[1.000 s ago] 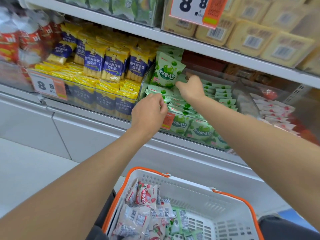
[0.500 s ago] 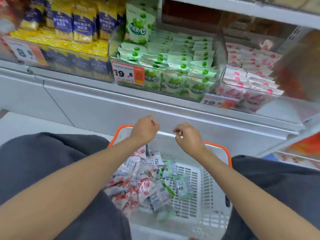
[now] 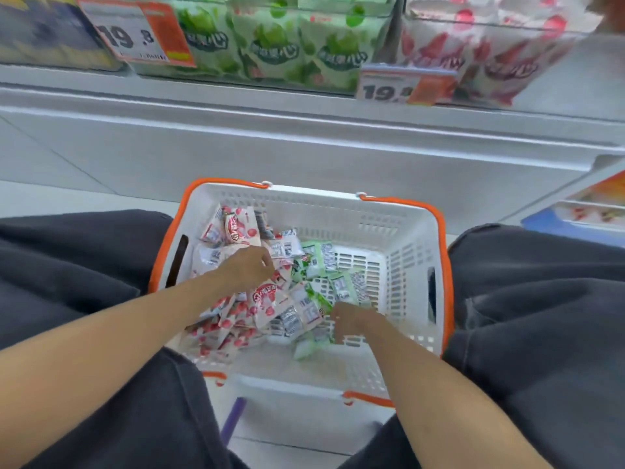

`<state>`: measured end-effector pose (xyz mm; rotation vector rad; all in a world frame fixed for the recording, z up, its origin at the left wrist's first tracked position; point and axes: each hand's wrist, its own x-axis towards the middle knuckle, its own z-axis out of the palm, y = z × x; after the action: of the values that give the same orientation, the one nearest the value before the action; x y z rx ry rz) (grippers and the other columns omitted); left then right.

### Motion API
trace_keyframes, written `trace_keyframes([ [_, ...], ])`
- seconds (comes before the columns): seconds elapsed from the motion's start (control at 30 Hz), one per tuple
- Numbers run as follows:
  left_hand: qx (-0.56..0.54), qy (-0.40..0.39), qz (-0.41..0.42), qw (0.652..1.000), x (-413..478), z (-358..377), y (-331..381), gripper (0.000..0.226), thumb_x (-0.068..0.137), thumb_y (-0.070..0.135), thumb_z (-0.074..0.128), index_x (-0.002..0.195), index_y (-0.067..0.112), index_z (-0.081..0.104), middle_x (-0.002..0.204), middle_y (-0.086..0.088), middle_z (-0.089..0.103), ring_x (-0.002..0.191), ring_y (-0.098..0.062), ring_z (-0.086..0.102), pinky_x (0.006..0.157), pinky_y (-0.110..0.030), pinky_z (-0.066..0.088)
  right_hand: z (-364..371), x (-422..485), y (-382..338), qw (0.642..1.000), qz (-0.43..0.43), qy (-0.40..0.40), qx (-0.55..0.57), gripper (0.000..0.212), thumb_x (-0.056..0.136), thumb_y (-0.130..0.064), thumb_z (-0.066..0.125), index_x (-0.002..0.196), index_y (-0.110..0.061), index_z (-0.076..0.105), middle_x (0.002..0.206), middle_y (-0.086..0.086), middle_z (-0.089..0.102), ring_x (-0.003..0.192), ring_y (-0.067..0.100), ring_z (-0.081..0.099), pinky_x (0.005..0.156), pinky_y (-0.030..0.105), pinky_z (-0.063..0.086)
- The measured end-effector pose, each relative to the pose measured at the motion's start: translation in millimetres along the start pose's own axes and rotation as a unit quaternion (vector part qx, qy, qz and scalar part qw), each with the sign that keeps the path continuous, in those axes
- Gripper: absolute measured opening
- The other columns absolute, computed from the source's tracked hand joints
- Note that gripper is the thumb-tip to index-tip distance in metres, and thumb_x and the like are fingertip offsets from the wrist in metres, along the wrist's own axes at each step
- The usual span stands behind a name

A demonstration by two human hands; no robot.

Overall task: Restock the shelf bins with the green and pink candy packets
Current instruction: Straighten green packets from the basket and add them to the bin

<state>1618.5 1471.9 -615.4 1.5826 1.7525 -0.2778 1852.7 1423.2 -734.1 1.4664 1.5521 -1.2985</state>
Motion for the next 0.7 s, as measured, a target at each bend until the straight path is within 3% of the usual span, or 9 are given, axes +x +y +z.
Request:
trace_keyframes([
  [0.07, -0.007, -0.004, 0.015, 1.000, 0, 3, -2, 0.018, 0.095, 0.021, 0.050, 0.091, 0.010, 0.063, 0.091, 0.001, 0.059, 0.081, -0.018, 0.058, 0.074, -0.031, 0.048, 14, -2, -13, 0.999, -0.020, -0.025, -0.041, 0.073, 0.075, -0.007, 0.076, 0.137, -0.012, 0.038, 0.134, 0.009, 0.050, 0.115, 0.032, 0.056, 0.091, 0.044, 0.051],
  [0.1, -0.011, -0.008, 0.022, 1.000, -1, 5, -3, 0.018, 0.094, 0.020, 0.051, 0.092, 0.008, 0.064, 0.091, 0.002, 0.058, 0.078, -0.016, 0.058, 0.072, -0.031, 0.049, 22, -4, -18, 0.998, -0.033, -0.025, -0.054, 0.077, 0.074, -0.006, 0.077, 0.138, -0.014, 0.035, 0.134, 0.009, 0.051, 0.114, 0.033, 0.056, 0.092, 0.046, 0.051],
  [0.17, -0.012, -0.016, 0.030, 0.999, -3, 7, -3, 0.016, 0.092, 0.019, 0.053, 0.091, 0.009, 0.066, 0.091, 0.003, 0.059, 0.075, -0.012, 0.057, 0.073, -0.030, 0.049, 40, -1, -22, 0.994, -0.076, 0.020, -0.073, 0.061, 0.078, -0.007, 0.073, 0.131, -0.016, 0.044, 0.128, 0.009, 0.056, 0.109, 0.029, 0.059, 0.092, 0.043, 0.052],
  [0.23, -0.016, -0.015, 0.039, 0.999, -5, 4, 1, 0.015, 0.092, 0.017, 0.054, 0.089, 0.008, 0.065, 0.091, 0.002, 0.059, 0.074, -0.010, 0.055, 0.072, -0.029, 0.046, 34, -6, -27, 0.992, -0.104, 0.067, -0.024, 0.037, 0.086, -0.018, 0.069, 0.121, -0.015, 0.056, 0.120, 0.007, 0.061, 0.105, 0.024, 0.059, 0.095, 0.037, 0.049],
  [0.3, -0.036, -0.007, 0.036, 0.999, -7, -2, 4, 0.017, 0.093, 0.017, 0.053, 0.089, 0.006, 0.064, 0.088, 0.000, 0.057, 0.072, -0.010, 0.053, 0.072, -0.028, 0.042, 9, -21, -34, 0.988, -0.116, 0.092, 0.048, 0.022, 0.092, -0.032, 0.063, 0.100, -0.012, 0.062, 0.099, 0.005, 0.060, 0.087, 0.018, 0.055, 0.084, 0.031, 0.046],
  [0.37, -0.057, 0.025, 0.032, 0.998, -10, -12, 8, 0.026, 0.098, 0.020, 0.048, 0.085, 0.001, 0.062, 0.083, -0.006, 0.056, 0.071, -0.016, 0.052, 0.069, -0.028, 0.039, -26, -38, -40, 0.979, -0.107, 0.098, 0.141, 0.030, 0.093, -0.039, 0.062, 0.080, -0.015, 0.052, 0.076, 0.000, 0.049, 0.071, 0.016, 0.048, 0.070, 0.028, 0.041],
  [0.5, -0.159, 0.086, 0.045, 0.982, -16, -33, 16, 0.046, 0.104, 0.043, 0.033, 0.066, 0.018, 0.041, 0.072, -0.008, 0.045, 0.068, -0.021, 0.045, 0.059, -0.028, 0.034, -91, -86, -67, 0.913, -0.159, 0.119, 0.357, 0.033, 0.090, -0.037, 0.066, 0.074, -0.010, 0.055, 0.077, 0.002, 0.063, 0.075, 0.017, 0.066, 0.071, 0.025, 0.055],
  [0.6, -0.245, 0.149, 0.091, 0.954, -22, -50, 28, 0.048, 0.104, 0.046, 0.029, 0.066, 0.018, 0.039, 0.075, -0.008, 0.044, 0.069, -0.019, 0.042, 0.064, -0.031, 0.032, -119, -114, -95, 0.868, -0.228, 0.135, 0.420, 0.043, 0.090, -0.036, 0.066, 0.103, 0.005, 0.066, 0.100, 0.016, 0.073, 0.093, 0.028, 0.070, 0.085, 0.032, 0.058],
  [0.7, -0.273, 0.227, 0.131, 0.926, -31, -70, 40, 0.049, 0.105, 0.041, 0.031, 0.063, 0.016, 0.032, 0.065, -0.005, 0.035, 0.062, -0.019, 0.034, 0.058, -0.034, 0.024, -133, -137, -114, 0.847, -0.270, 0.181, 0.421, 0.035, 0.091, -0.034, 0.065, 0.084, -0.001, 0.058, 0.073, 0.011, 0.061, 0.068, 0.016, 0.064, 0.074, 0.027, 0.058],
])
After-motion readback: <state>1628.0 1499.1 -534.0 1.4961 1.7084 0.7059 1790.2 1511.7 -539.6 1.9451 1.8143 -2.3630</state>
